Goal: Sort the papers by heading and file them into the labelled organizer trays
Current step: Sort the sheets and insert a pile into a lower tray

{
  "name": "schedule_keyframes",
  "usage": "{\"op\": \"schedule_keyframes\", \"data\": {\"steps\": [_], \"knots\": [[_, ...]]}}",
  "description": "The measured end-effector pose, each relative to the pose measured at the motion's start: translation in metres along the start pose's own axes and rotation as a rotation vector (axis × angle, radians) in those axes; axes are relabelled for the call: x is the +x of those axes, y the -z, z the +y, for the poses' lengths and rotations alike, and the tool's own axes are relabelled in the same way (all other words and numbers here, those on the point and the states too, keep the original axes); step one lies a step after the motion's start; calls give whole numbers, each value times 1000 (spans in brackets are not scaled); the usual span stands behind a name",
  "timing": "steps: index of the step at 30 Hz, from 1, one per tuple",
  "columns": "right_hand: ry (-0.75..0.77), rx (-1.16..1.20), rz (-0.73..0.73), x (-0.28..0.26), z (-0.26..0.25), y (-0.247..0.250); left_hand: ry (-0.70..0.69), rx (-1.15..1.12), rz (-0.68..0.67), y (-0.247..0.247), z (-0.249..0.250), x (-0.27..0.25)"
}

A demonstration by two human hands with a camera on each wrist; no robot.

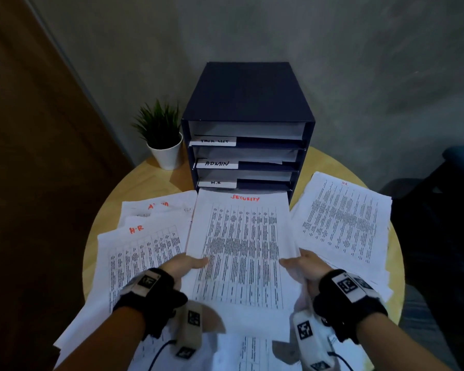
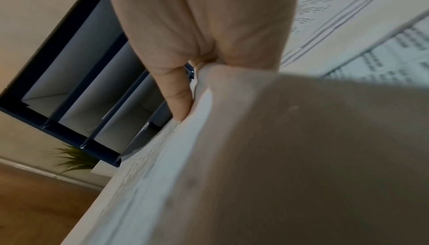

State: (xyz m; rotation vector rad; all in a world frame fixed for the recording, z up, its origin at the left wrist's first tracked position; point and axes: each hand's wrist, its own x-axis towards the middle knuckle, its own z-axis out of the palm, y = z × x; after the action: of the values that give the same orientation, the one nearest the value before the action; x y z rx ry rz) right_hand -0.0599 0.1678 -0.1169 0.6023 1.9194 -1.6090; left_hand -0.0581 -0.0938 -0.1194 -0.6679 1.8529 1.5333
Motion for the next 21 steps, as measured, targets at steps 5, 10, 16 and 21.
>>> {"op": "schedule_keyframes", "data": {"steps": [5,10,16,21], "knots": [[37,73,28,18,-26,4,23,96,85,6,23,22],[60,109,46,30,-33,8,-48,152,172,5,43,40],[43,167,-135,29,-11,21,-87,0,176,11,69,66],[133,337,6,36,-9,17,-44,-44,-18,6,65,61]]}}
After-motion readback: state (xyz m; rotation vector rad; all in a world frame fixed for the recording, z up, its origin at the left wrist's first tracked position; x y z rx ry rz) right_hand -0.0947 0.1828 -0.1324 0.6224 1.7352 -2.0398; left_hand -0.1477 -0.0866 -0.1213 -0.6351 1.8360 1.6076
